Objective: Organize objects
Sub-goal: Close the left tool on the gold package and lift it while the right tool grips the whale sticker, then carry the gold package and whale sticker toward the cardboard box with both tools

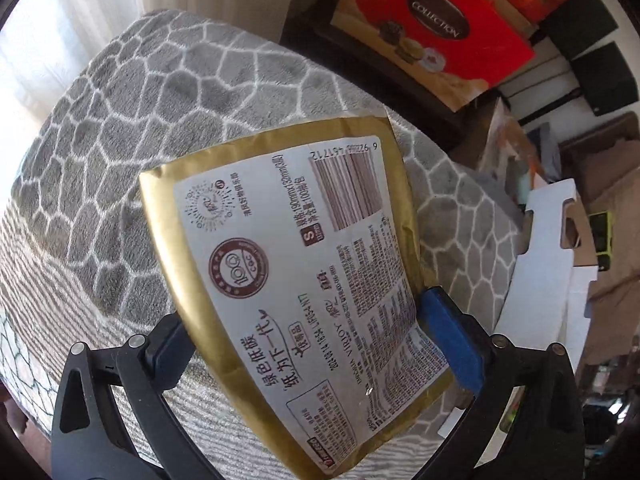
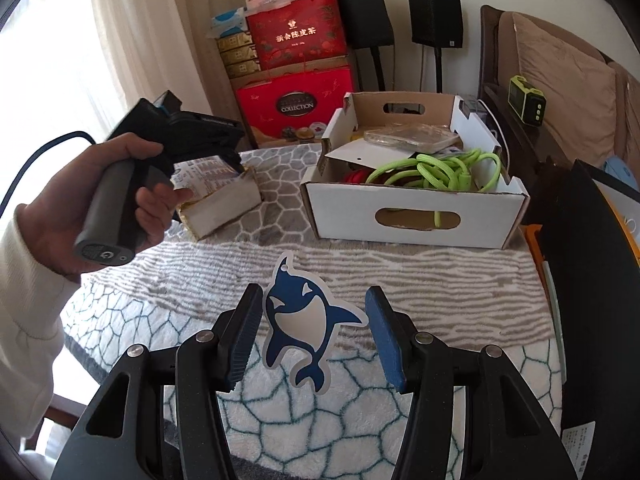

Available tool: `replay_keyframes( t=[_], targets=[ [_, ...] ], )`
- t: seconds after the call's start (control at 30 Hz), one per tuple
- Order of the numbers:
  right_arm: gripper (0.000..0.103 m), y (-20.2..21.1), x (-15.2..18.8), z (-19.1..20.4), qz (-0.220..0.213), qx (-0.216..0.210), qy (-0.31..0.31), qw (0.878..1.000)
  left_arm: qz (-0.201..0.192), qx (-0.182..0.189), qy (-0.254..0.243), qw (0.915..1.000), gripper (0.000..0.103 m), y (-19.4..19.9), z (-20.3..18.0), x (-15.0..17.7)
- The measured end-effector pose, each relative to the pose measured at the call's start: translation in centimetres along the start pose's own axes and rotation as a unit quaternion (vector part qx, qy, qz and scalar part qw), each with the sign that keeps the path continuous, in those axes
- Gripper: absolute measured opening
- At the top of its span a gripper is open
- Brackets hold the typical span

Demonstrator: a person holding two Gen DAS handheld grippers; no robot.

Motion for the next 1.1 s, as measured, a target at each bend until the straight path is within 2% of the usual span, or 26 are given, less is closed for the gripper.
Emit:
replay_keyframes(
  t=[0.13, 0.2, 0.27, 0.3, 0.37, 0.47, 0.57, 0.77, 0.93, 1.1],
  targets=[
    [0.054, 0.5, 0.1, 0.1, -0.005, -0.004, -0.001, 1.000, -0.010, 0.009, -0.037, 0.9992, 0.101, 0.4, 0.4, 0.0],
    [0.054, 0.7, 0.1, -0.1, -0.008, -0.003, -0.005, 1.000, -0.020, 0.018, -0.055, 0.9981, 0.092, 1.0, 0.5, 0.4],
    [0.054, 0.8, 0.0, -0.4, -0.008, -0.005, -0.009, 1.000, -0.027, 0.026, -0.070, 0.9969, 0.076, 1.8, 0.7, 0.6],
    [0.054, 0.9, 0.0, -0.5, -0.008, -0.006, -0.012, 1.000, -0.030, 0.026, -0.082, 0.9958, 0.072, 2.3, 0.8, 0.7],
    [0.054, 1.0, 0.0, -0.6, -0.010, -0.007, -0.016, 1.000, -0.030, 0.030, -0.098, 0.9943, 0.054, 3.1, 0.9, 0.7],
    [0.054, 1.1, -0.1, -0.5, -0.011, -0.010, -0.018, 1.000, -0.022, 0.046, -0.112, 0.9924, 0.039, 3.8, 0.9, 0.8],
    [0.054, 1.2, 0.0, -0.1, -0.011, -0.011, -0.015, 1.000, -0.018, 0.058, -0.115, 0.9915, 0.031, 4.6, 1.3, 1.2],
    [0.054, 1.5, -0.1, -0.2, -0.014, -0.010, -0.016, 1.000, -0.033, 0.068, -0.141, 0.9872, 0.025, 6.0, 0.1, 1.8],
    [0.054, 1.8, -0.2, -0.6, -0.018, -0.010, -0.024, 0.999, -0.075, 0.077, -0.183, 0.9772, 0.024, 8.7, -1.9, 2.6],
    [0.054, 2.2, -0.2, -0.7, -0.022, -0.011, -0.027, 0.999, -0.143, 0.076, -0.214, 0.9632, 0.024, 12.2, -3.3, 3.6]
  ],
)
Point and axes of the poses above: each gripper's, at about its wrist camera, not at the fingertips, and y roughly against the way its jaws point, z to its left, x to its underside, the point moved 9 cm from there along -y, roughly the way its jaws point, and after that the axes turned 9 degrees about z, right-handed, at the moved point
